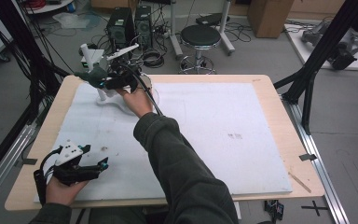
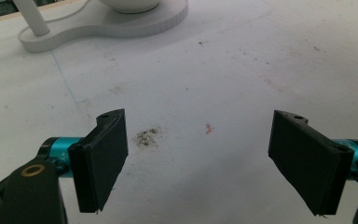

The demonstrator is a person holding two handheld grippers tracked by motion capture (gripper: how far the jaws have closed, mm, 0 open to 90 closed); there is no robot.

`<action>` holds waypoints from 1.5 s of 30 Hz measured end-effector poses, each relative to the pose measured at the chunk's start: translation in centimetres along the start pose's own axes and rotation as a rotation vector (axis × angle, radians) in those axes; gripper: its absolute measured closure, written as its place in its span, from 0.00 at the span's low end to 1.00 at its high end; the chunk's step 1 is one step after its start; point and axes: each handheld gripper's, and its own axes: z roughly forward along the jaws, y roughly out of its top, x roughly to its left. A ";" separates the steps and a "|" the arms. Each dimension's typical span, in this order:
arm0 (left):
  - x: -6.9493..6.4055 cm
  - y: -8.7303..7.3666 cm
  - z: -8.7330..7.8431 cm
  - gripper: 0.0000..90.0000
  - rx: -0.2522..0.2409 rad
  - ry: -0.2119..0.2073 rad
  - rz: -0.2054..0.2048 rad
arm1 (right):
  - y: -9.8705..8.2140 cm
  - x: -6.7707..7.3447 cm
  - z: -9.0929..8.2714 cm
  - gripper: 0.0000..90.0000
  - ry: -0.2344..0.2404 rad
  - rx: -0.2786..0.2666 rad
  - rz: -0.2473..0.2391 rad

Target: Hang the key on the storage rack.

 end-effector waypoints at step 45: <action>0.2 0.1 -0.4 0.22 -0.027 0.000 -0.003 | -1.6 -1.6 2.0 0.55 -0.070 0.100 0.064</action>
